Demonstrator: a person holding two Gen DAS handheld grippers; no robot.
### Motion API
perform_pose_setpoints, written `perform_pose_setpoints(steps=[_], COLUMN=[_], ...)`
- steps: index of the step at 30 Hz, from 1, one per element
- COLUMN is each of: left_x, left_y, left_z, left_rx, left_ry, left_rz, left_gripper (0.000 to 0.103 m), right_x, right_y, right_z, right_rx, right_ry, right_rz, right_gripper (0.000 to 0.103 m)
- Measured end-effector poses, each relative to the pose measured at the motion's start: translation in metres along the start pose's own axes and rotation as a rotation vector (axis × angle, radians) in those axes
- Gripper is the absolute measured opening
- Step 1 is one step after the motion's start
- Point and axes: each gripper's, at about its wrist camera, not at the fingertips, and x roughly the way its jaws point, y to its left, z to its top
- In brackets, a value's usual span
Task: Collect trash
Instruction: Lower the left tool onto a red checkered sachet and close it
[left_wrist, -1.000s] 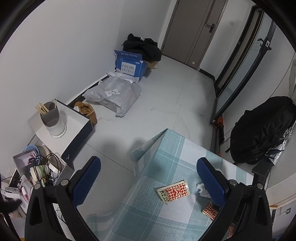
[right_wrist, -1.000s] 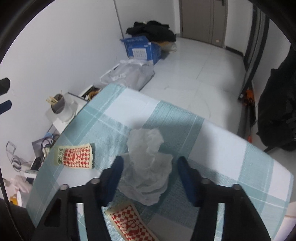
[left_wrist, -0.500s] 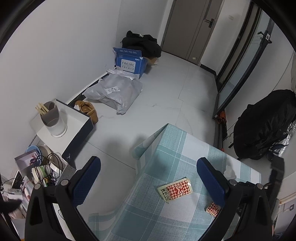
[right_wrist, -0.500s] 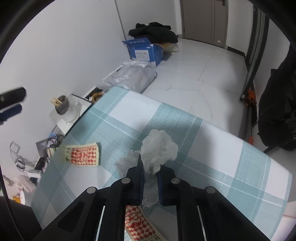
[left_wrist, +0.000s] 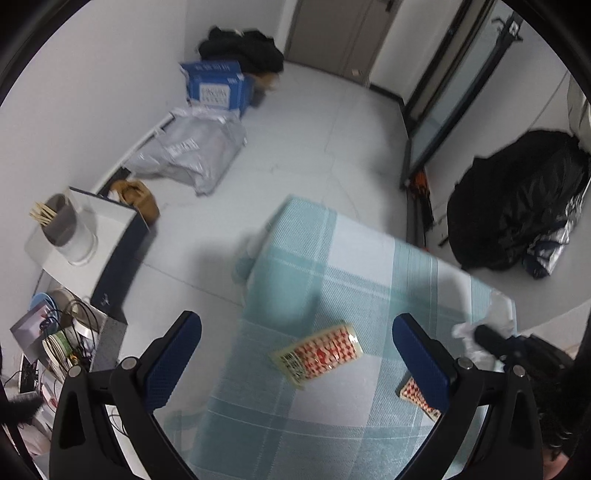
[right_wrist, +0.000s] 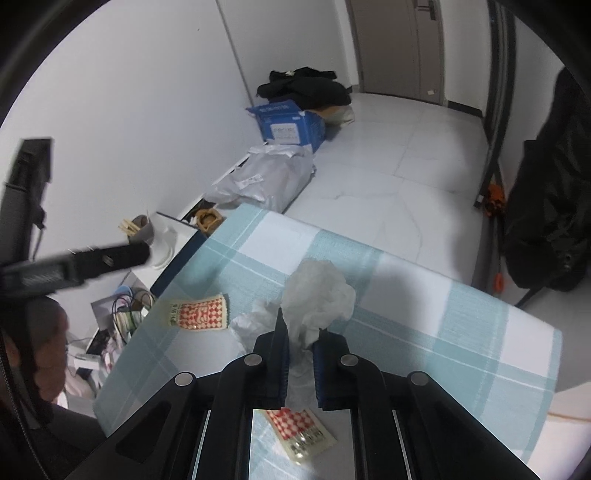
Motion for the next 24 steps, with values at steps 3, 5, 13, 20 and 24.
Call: perform_pose_setpoints(steps=[3, 5, 13, 20, 24], left_x=[0.011, 0.022, 0.045, 0.053, 0.049], left_y=[-0.007, -0.012, -0.013, -0.037, -0.044], left_z=[-0.004, -0.007, -0.015, -0.028, -0.031], left_rx=[0.034, 0.078, 0.130, 0.282, 0.336], left_ry=[0.047, 0.077, 0.173, 0.169, 0.158], left_rz=[0.005, 0.025, 0.085, 0.136, 0.107], left_gripper=[0.101, 0.100, 0.088, 0.087, 0.070], right_x=[-0.009, -0.015, -0.026, -0.035, -0.040], right_y=[-0.008, -0.011, -0.019, -0.025, -0.030], right_z=[-0.003, -0.005, -0.012, -0.015, -0.018], right_rx=[0.035, 0.033, 0.027, 0.026, 0.034], right_ry=[0.001, -0.010, -0.022, -0.034, -0.039], right_rz=[0.009, 0.004, 0.016, 0.037, 0.044], right_gripper=[0.009, 0.009, 0.009, 0.009, 0.009])
